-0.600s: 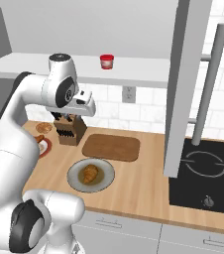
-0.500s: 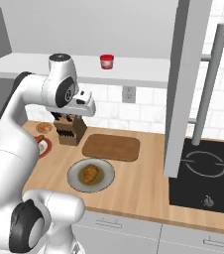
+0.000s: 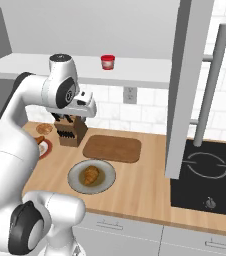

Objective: From the different types of pastries on the counter, select a croissant and place it on the cutting board. Then retrieve a jar of jam from the cabinet and place it alongside the croissant on the cutting board.

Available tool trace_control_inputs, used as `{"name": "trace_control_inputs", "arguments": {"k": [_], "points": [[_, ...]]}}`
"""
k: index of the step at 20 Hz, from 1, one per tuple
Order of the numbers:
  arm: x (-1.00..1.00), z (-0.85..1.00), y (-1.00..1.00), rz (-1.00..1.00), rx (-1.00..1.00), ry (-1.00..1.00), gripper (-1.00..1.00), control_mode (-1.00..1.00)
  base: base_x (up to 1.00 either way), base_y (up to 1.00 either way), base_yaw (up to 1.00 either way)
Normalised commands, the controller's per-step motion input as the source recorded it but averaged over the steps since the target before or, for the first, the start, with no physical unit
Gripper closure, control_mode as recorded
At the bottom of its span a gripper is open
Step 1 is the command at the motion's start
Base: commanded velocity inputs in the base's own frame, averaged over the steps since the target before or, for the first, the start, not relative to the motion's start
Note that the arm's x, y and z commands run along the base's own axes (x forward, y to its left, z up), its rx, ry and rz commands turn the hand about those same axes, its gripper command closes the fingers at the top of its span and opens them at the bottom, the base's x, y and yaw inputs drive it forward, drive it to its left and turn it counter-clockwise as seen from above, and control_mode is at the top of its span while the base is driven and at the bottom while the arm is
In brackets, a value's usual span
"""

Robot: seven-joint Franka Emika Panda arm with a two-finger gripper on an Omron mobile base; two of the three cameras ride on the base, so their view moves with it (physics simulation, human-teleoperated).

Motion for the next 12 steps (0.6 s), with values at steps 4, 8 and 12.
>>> {"name": "trace_control_inputs", "arguments": {"k": [4, 8, 12], "points": [[0.0, 0.29, -0.14, 0.0, 0.0, -0.08, -1.0, -1.0, 0.0, 0.0, 0.0], [0.0, 0.96, -0.42, 0.0, 0.0, -0.14, -1.0, -1.0, 0.0, 0.0, 0.0], [0.1, 0.95, -0.29, 0.0, 0.0, -0.07, -1.0, -1.0, 0.0, 0.0, 0.0]]}}
